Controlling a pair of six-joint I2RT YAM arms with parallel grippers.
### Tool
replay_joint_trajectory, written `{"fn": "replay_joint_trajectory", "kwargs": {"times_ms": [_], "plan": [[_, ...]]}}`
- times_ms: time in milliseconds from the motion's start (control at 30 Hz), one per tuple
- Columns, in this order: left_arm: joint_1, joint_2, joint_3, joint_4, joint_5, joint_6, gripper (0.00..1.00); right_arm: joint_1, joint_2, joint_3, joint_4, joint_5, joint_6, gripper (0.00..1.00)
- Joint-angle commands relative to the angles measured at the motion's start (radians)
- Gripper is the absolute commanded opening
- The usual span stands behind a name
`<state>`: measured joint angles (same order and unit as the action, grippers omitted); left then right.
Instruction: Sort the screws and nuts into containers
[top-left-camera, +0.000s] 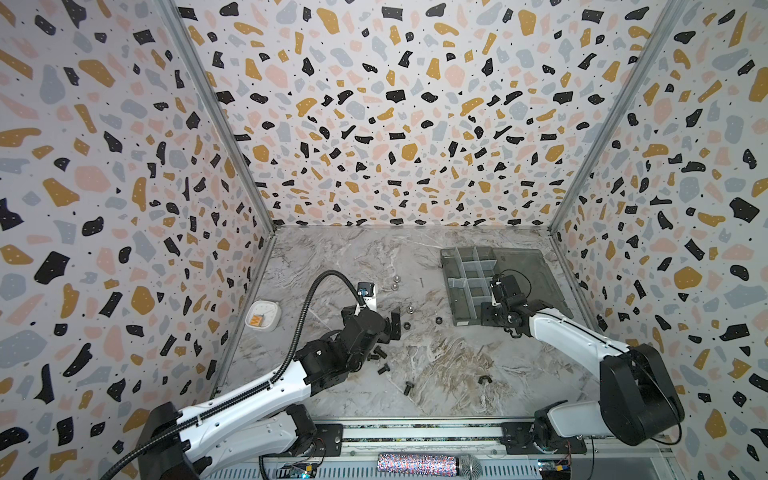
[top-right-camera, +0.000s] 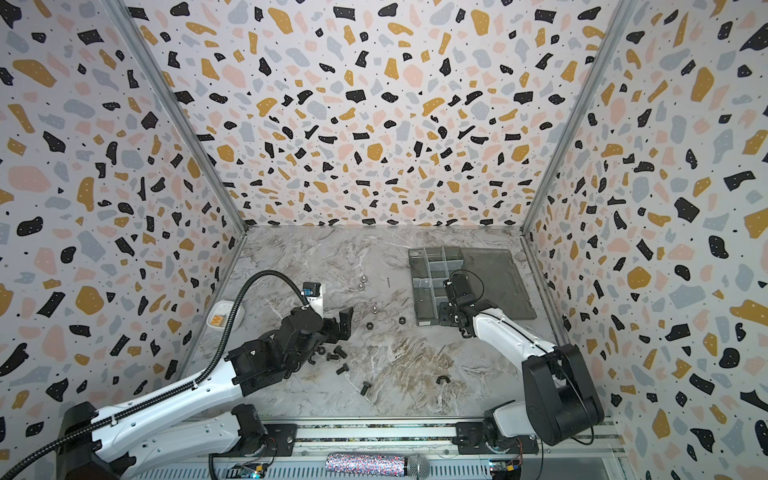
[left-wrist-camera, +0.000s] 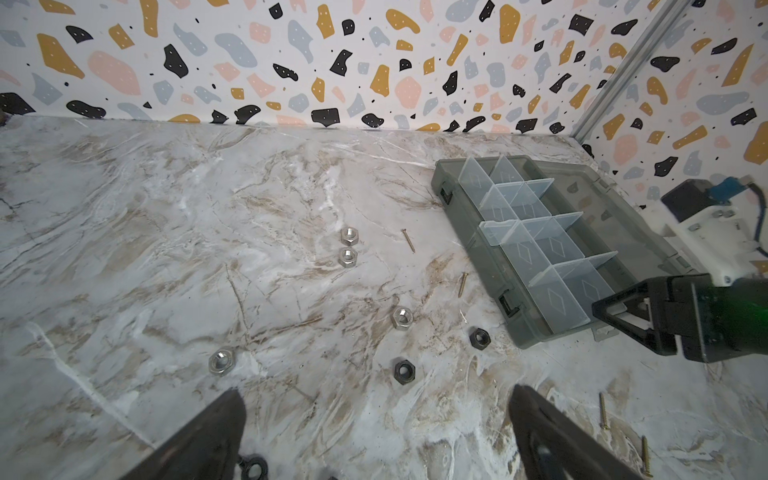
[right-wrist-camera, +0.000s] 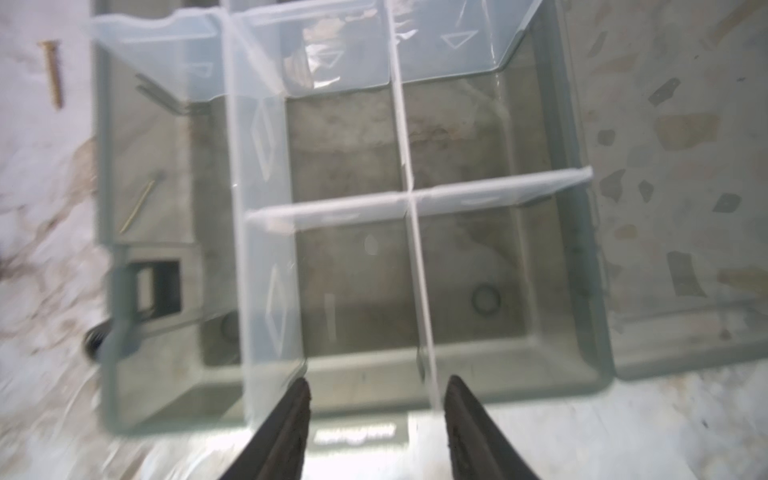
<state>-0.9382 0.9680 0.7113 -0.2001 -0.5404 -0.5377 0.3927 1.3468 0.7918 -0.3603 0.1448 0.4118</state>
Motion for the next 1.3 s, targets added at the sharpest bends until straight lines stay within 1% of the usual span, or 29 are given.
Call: {"fn": "replay_joint_trajectory", "kwargs": {"times_ms": [0,100,167,233,300,433,533,700,900,967,1133,1267], "plan": [[-0.007,-0.009,0.002,-0.014,-0.003,-0.016,1.00,0.031,-0.133,0.039,-0.160,0.016,0.028,0.57],[-0.009,0.010,0.002,-0.007,0.035,-0.010,1.00,0.044,-0.241,-0.027,-0.212,-0.040,0.071,0.54],[-0.018,0.038,0.017,-0.008,0.065,-0.001,1.00,0.066,-0.312,-0.094,-0.223,-0.091,0.121,0.51],[-0.036,0.068,0.033,-0.012,0.082,0.006,1.00,0.158,-0.342,-0.100,-0.235,-0.049,0.182,0.51],[-0.071,0.094,0.050,-0.024,0.079,0.017,1.00,0.195,-0.325,-0.087,-0.261,-0.046,0.214,0.50],[-0.129,0.119,0.075,-0.048,0.053,0.019,1.00,0.201,-0.251,-0.107,-0.248,-0.035,0.207,0.48],[-0.149,0.126,0.086,-0.067,0.039,0.017,1.00,0.202,-0.191,-0.123,-0.199,-0.083,0.211,0.44],[-0.154,0.132,0.092,-0.094,0.013,0.029,1.00,0.201,-0.131,-0.138,-0.158,-0.110,0.221,0.41],[-0.154,0.129,0.084,-0.078,0.003,0.030,1.00,0.202,-0.124,-0.144,-0.161,-0.131,0.249,0.39],[-0.154,0.126,0.077,-0.066,0.001,0.027,1.00,0.202,-0.112,-0.134,-0.171,-0.129,0.258,0.38],[-0.154,0.117,0.063,-0.054,-0.006,0.030,1.00,0.197,-0.062,-0.103,-0.180,-0.130,0.285,0.31],[-0.154,0.096,0.054,-0.045,-0.003,0.030,1.00,0.173,-0.034,-0.081,-0.175,-0.139,0.297,0.29]]}}
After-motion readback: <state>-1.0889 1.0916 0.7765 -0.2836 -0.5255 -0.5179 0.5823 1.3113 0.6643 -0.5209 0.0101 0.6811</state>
